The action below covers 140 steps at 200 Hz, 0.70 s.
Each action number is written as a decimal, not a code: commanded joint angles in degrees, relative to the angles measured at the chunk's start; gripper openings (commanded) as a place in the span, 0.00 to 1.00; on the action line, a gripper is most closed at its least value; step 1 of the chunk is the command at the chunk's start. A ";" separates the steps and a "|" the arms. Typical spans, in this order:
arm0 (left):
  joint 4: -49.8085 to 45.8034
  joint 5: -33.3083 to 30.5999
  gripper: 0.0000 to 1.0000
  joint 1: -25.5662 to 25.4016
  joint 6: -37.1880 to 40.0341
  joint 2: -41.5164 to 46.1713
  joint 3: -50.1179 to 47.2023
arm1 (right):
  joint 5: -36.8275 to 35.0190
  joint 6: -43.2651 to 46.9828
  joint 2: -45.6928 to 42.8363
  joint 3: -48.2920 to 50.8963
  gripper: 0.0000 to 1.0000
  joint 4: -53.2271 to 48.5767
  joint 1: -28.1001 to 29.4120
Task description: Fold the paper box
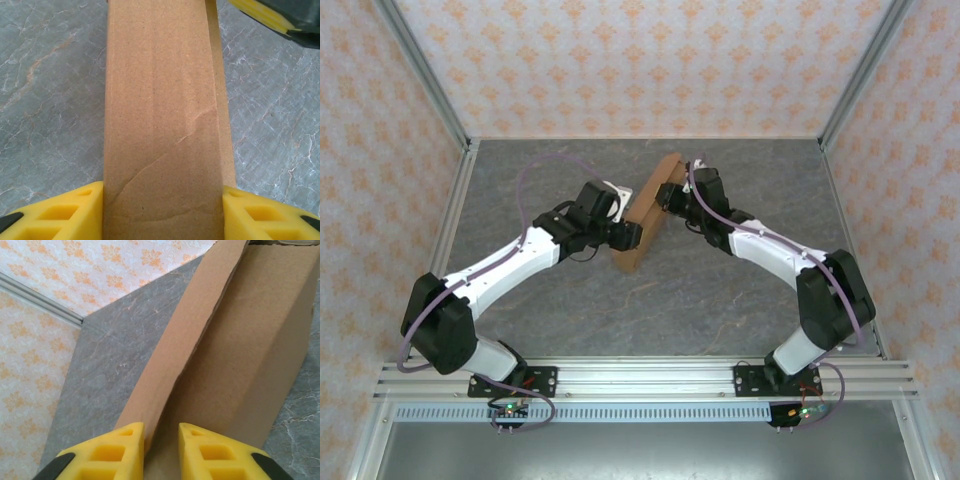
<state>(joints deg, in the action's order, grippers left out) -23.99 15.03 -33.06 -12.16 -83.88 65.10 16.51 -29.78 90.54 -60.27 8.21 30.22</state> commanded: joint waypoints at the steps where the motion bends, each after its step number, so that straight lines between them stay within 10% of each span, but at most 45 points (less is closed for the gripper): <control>1: -2.38 -1.10 0.53 1.76 -0.62 -2.12 -1.99 | 1.30 2.99 -1.17 -2.25 0.27 -5.70 -0.72; 140: -3.79 2.25 0.53 4.33 1.00 -1.55 -1.86 | 19.49 18.85 13.34 -21.28 0.69 -9.61 -14.74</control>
<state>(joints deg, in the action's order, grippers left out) -22.94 17.41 -29.61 -12.10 -84.29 65.10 27.46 -14.74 98.70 -77.84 -1.83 16.80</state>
